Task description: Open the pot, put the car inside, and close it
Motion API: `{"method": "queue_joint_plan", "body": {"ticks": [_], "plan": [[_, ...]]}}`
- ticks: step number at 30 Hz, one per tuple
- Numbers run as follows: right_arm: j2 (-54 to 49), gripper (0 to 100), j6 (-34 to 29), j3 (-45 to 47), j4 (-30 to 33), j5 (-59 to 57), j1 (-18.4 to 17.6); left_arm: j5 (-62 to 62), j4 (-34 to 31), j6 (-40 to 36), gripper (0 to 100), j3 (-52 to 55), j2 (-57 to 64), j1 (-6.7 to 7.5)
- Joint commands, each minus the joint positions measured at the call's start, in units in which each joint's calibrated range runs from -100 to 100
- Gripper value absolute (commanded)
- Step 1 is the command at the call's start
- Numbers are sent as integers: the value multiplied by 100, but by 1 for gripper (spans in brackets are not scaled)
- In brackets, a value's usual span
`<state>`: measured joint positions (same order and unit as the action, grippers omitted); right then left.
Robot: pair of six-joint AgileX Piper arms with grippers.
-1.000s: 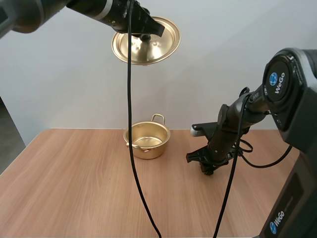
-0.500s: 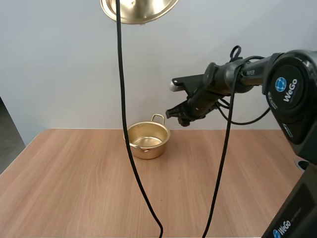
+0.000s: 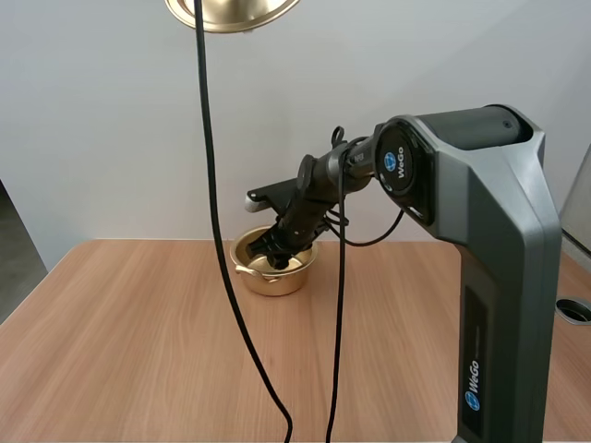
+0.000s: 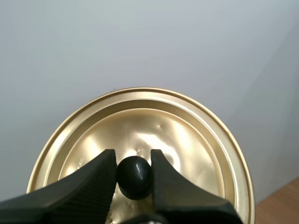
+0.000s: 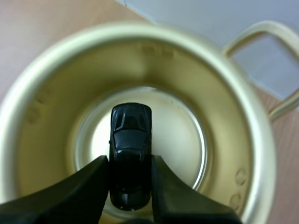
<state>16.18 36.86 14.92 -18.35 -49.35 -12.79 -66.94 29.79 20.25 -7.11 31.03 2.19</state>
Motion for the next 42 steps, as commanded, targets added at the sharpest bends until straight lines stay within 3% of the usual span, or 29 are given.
{"method": "queue_joint_plan", "body": {"ticks": [1,4,5,6,9,12,14,16,17,23,30,34,42], "plan": [[44,12,-3,0,-29,39,0,-28,3,-2,0,1,-3,-3],[44,55,-3,0,-42,62,0,-64,3,-2,0,1,-3,-3],[44,66,-3,0,-56,77,0,-64,3,-2,0,1,-3,-3],[32,70,-3,0,-65,77,0,-64,3,-2,0,1,-3,-3],[-51,60,-3,0,-128,77,0,-82,3,-2,0,1,-3,-3],[-290,42,-3,-56,-136,-21,10,-121,3,-2,0,1,-3,-3],[-561,27,-68,-69,-78,-238,98,-159,3,-2,0,1,-3,-3],[-841,5,-204,-52,62,-505,249,-206,3,-2,0,1,-16,-3],[-987,0,-343,-19,109,-590,368,-309,3,-2,0,1,-46,-3],[-1906,0,-443,621,64,-472,1124,-1027,3,-2,0,16,-439,-3],[-2945,0,-410,1516,64,19,1678,-1662,3,-2,0,417,-1168,11],[-3345,0,-419,1628,64,-85,1847,-1503,3,151,0,868,-1580,11],[-3805,0,-419,1628,-27,-232,1862,-788,50,406,0,1601,-2559,22]]}}
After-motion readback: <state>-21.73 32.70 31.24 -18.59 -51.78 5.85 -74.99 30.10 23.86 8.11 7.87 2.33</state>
